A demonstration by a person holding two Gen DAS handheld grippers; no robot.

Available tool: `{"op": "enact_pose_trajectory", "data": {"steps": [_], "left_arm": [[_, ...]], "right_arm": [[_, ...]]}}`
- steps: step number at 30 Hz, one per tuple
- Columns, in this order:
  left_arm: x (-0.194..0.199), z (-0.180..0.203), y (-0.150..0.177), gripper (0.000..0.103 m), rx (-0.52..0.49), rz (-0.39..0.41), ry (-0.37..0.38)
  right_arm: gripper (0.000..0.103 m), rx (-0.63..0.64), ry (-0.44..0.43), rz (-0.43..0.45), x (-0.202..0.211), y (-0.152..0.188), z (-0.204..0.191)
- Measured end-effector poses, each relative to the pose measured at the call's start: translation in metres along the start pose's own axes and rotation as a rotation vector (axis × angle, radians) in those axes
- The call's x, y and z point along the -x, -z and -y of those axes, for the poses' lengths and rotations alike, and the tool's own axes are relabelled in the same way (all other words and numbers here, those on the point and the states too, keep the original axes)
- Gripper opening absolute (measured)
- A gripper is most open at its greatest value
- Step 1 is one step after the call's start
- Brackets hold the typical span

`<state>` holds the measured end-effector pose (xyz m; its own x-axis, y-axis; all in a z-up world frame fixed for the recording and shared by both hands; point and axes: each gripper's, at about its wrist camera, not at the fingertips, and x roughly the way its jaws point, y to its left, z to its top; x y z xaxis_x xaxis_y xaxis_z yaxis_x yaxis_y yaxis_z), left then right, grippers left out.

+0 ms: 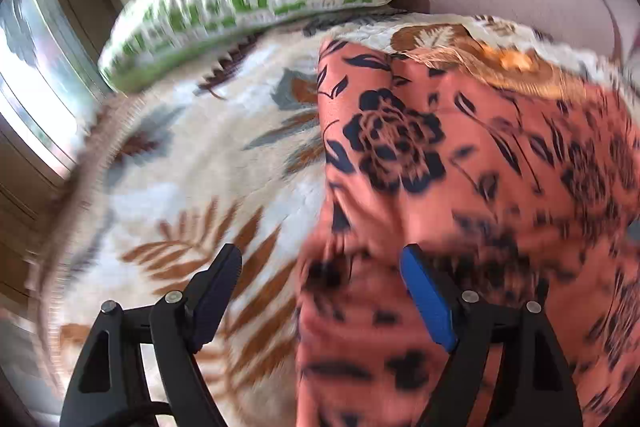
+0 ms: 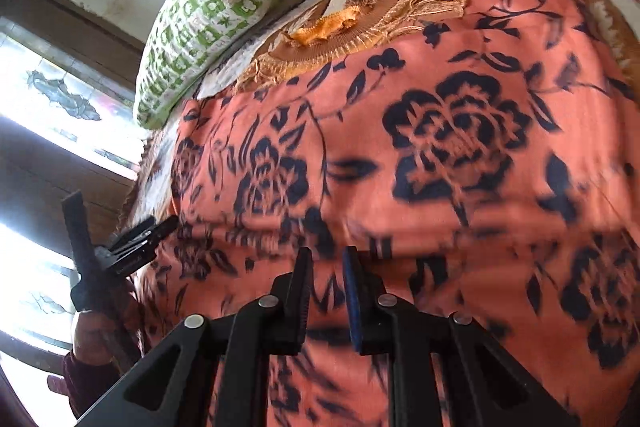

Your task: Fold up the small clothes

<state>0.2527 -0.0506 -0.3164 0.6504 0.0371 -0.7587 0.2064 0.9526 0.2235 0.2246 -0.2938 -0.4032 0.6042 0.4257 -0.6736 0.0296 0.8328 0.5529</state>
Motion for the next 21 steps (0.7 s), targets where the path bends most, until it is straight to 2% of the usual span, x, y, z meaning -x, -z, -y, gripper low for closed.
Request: {"op": "enact_pose_trajectory", "data": {"steps": [2, 5, 7, 8, 9, 10, 13, 21], "left_arm": [[0.018, 0.004, 0.009, 0.083, -0.028, 0.03, -0.032], [0.048, 0.0, 0.01, 0.083, -0.004, 0.1, -0.026], [0.073, -0.005, 0.018, 0.082, 0.024, 0.147, -0.014], [0.082, -0.008, 0.022, 0.082, 0.039, 0.161, -0.016], [0.089, -0.01, 0.025, 0.082, 0.052, 0.171, -0.017], [0.096, -0.013, 0.028, 0.083, 0.067, 0.18, -0.018], [0.111, -0.022, 0.037, 0.082, 0.118, 0.19, -0.009], [0.138, -0.028, 0.061, 0.083, 0.128, 0.18, -0.004]], "right_arm": [[0.019, 0.035, -0.021, 0.069, 0.022, 0.008, -0.006], [0.02, 0.082, -0.034, 0.189, 0.065, 0.028, -0.015], [0.029, 0.083, -0.039, 0.244, 0.086, 0.045, -0.014], [0.044, 0.07, -0.053, 0.273, 0.099, 0.056, -0.01], [0.073, 0.045, -0.064, 0.304, 0.11, 0.067, -0.005], [0.081, 0.028, -0.066, 0.332, 0.119, 0.074, -0.002], [0.082, -0.003, -0.035, 0.369, 0.145, 0.094, 0.004], [0.082, -0.045, 0.036, 0.322, 0.182, 0.136, 0.022]]}}
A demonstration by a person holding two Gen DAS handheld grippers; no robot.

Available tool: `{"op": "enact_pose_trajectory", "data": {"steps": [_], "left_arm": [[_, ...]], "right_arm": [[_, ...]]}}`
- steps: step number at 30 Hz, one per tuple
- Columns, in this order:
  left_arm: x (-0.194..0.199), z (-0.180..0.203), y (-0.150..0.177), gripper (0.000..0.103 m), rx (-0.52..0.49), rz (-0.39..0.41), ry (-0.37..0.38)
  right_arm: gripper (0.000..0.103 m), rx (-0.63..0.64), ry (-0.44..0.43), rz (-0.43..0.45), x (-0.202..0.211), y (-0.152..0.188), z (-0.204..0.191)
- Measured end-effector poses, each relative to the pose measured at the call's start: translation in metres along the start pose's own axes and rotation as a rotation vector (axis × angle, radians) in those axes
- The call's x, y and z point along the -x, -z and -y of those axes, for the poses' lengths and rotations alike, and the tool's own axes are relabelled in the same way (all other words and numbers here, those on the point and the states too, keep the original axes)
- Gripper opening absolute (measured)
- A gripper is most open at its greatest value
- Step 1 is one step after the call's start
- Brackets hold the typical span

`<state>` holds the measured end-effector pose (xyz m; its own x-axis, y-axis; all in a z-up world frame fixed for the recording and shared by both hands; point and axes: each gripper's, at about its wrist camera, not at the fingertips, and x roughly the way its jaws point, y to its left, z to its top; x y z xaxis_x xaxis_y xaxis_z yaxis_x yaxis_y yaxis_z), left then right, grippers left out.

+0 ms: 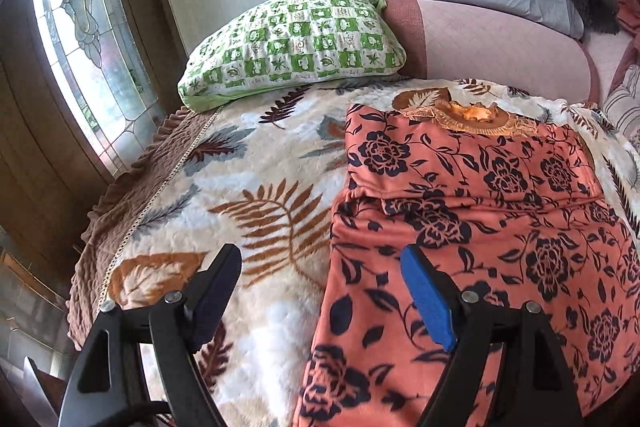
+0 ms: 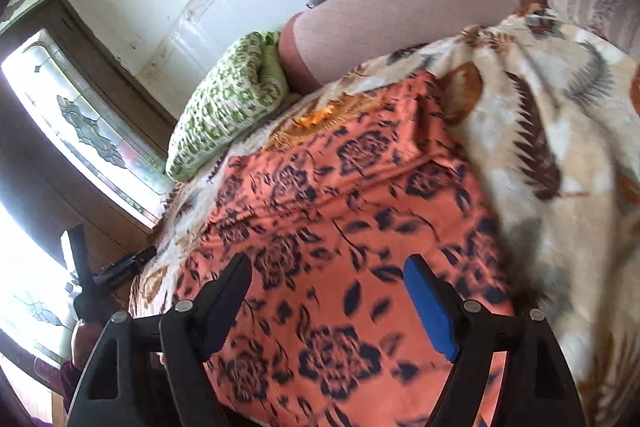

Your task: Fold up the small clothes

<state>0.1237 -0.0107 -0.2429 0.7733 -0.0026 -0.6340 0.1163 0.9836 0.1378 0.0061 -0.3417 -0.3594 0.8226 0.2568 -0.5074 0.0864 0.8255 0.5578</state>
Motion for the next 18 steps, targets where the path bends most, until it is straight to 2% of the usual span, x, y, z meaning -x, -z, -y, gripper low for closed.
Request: {"op": "enact_pose_trajectory", "data": {"steps": [7, 14, 18], "left_arm": [[0.02, -0.002, 0.009, 0.082, -0.024, -0.007, -0.02], [0.031, -0.007, 0.018, 0.082, -0.052, -0.022, -0.052], [0.032, -0.016, 0.031, 0.082, -0.036, -0.064, -0.031]], "right_arm": [[0.082, -0.04, 0.023, -0.034, 0.016, 0.021, 0.012], [0.082, -0.073, -0.001, -0.05, 0.019, 0.028, 0.015], [0.082, -0.076, -0.005, -0.074, 0.018, 0.03, 0.014]]}}
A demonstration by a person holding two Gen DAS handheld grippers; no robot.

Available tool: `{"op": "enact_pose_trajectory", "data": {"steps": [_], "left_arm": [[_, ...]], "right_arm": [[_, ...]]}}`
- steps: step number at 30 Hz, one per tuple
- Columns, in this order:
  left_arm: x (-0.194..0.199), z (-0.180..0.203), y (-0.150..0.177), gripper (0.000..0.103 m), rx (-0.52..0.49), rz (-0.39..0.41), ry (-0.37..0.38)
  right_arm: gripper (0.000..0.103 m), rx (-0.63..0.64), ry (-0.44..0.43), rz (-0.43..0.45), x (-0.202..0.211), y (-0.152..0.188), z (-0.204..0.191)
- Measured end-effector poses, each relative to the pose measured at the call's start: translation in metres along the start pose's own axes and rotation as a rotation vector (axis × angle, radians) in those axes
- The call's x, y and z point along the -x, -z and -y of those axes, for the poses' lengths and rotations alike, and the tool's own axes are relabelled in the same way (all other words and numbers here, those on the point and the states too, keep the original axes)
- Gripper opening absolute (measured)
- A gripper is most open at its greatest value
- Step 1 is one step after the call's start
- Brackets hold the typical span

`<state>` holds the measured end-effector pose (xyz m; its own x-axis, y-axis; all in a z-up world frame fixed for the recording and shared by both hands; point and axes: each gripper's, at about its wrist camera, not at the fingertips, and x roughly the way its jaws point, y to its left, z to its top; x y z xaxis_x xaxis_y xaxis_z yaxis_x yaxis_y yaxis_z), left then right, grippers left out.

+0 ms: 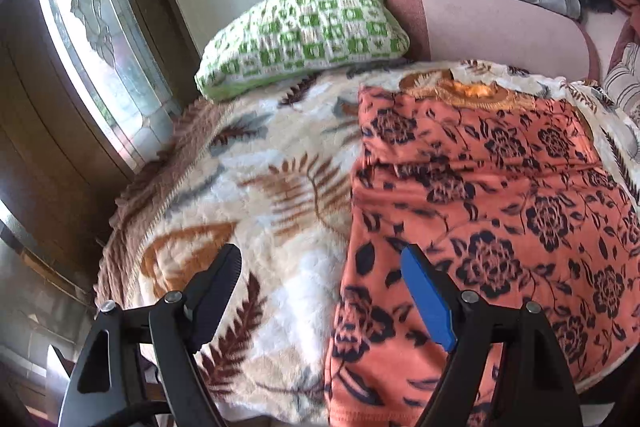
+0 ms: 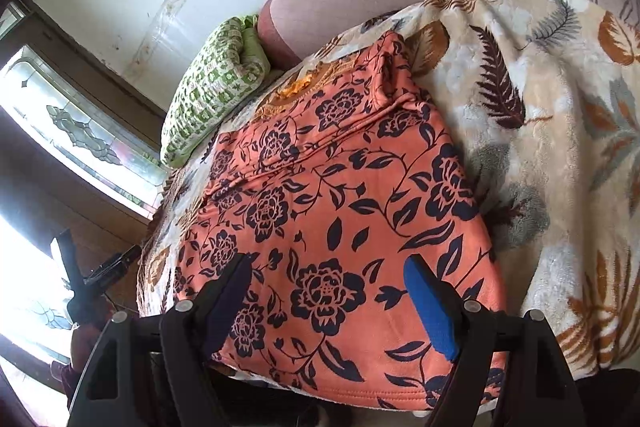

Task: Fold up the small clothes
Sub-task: 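Pinch the hem edge of the coral dress with both grippers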

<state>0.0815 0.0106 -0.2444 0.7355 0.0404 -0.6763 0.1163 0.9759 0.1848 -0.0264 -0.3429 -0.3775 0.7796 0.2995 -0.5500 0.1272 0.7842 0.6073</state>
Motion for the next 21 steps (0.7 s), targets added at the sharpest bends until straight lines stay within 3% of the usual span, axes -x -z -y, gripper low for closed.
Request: {"op": "enact_pose_trajectory", "data": {"steps": [4, 8, 12, 16, 17, 21], "left_arm": [[-0.008, -0.014, 0.026, 0.082, 0.035, -0.088, 0.025], [-0.013, -0.037, 0.057, 0.082, 0.126, -0.182, 0.117], [-0.019, -0.05, 0.079, 0.082, 0.184, -0.239, 0.16], [-0.033, -0.05, 0.093, 0.082, 0.239, -0.312, 0.296], [-0.037, -0.048, 0.095, 0.08, 0.241, -0.327, 0.305], [-0.054, -0.042, 0.103, 0.049, 0.272, -0.374, 0.367]], "right_arm": [[0.082, -0.011, 0.003, -0.018, 0.003, 0.005, 0.005], [0.082, -0.032, 0.013, -0.037, 0.008, 0.014, 0.017], [0.082, -0.065, 0.027, -0.055, 0.01, 0.022, 0.032], [0.082, -0.101, 0.02, -0.059, 0.012, 0.025, 0.039], [0.082, -0.101, 0.022, -0.056, 0.013, 0.025, 0.039], [0.082, -0.095, 0.017, -0.046, 0.017, 0.025, 0.035]]}}
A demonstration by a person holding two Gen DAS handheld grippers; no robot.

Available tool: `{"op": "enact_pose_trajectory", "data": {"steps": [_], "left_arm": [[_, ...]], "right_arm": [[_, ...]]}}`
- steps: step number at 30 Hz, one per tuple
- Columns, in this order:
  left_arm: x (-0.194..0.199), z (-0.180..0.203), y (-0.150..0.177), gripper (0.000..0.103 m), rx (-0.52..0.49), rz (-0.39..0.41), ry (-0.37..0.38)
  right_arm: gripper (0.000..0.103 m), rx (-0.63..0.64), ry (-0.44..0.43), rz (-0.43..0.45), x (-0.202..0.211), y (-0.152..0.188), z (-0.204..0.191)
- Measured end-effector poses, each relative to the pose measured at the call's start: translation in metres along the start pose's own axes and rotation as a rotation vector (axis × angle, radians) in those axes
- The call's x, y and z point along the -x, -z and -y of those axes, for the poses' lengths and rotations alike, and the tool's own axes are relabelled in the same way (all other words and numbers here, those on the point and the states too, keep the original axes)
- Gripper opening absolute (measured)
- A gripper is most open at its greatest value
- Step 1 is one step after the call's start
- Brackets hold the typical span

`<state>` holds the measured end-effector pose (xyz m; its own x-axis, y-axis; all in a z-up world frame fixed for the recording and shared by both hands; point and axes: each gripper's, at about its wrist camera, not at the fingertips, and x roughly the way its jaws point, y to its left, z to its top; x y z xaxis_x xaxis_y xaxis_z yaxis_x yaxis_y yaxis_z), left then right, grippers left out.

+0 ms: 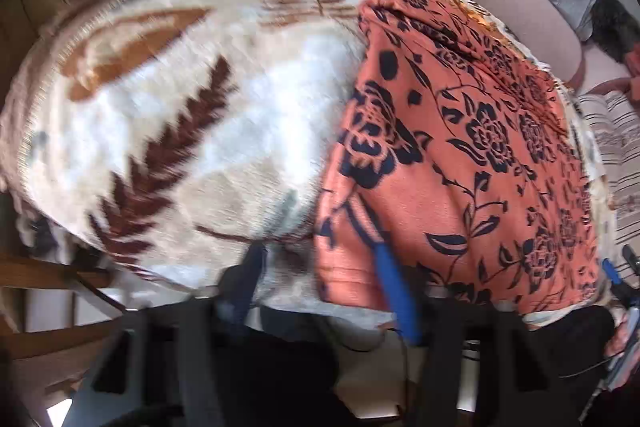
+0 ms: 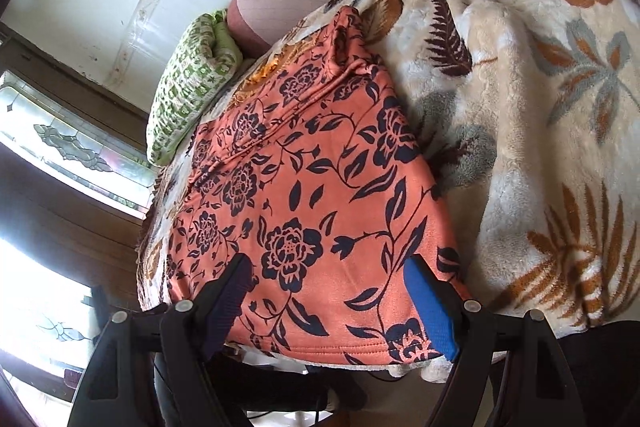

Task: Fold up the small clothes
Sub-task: 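Pinch the hem edge of the coral dress with both grippers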

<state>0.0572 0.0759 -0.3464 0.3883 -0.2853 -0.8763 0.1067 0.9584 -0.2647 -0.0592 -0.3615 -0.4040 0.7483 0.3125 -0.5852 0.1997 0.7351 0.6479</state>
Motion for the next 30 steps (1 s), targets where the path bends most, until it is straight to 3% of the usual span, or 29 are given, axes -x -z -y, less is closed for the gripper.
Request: {"op": "enact_pose_trajectory", "data": {"steps": [9, 14, 17, 21, 22, 24, 25, 26, 28, 29, 30], "left_arm": [[-0.006, -0.006, -0.001, 0.05, 0.035, -0.019, 0.05], [-0.005, 0.002, 0.002, 0.052, 0.002, -0.024, 0.072], [-0.006, 0.011, 0.003, 0.031, -0.039, -0.035, 0.097], [-0.008, 0.011, 0.0, 0.027, -0.027, -0.037, 0.103], [-0.009, 0.01, 0.0, 0.028, -0.023, -0.04, 0.108], [-0.011, 0.009, -0.001, 0.046, -0.023, -0.05, 0.126], [-0.011, 0.011, -0.001, 0.049, -0.028, -0.051, 0.14], [-0.012, 0.013, -0.002, 0.05, -0.035, -0.05, 0.143], [-0.013, 0.018, -0.003, 0.05, -0.054, -0.041, 0.128], [-0.014, 0.02, -0.003, 0.036, -0.061, -0.035, 0.121], [-0.014, 0.021, -0.002, 0.014, -0.072, -0.031, 0.108]], "right_arm": [[0.082, -0.052, 0.018, -0.022, -0.002, 0.003, 0.007], [0.081, -0.106, 0.077, -0.061, -0.008, 0.005, 0.02], [0.081, -0.132, 0.091, -0.049, -0.007, 0.005, 0.028], [0.08, -0.115, 0.133, 0.027, 0.008, -0.003, 0.029], [0.08, -0.109, 0.144, 0.025, 0.01, -0.006, 0.031], [0.08, -0.114, 0.162, -0.028, 0.002, -0.011, 0.037], [0.08, -0.116, 0.163, -0.064, -0.006, -0.013, 0.041], [0.077, -0.119, 0.166, -0.096, -0.013, -0.014, 0.045], [0.058, -0.125, 0.172, -0.16, -0.027, -0.013, 0.05], [0.045, -0.09, 0.2, -0.165, -0.028, -0.012, 0.047], [0.024, -0.034, 0.227, -0.185, -0.03, -0.01, 0.041]]}}
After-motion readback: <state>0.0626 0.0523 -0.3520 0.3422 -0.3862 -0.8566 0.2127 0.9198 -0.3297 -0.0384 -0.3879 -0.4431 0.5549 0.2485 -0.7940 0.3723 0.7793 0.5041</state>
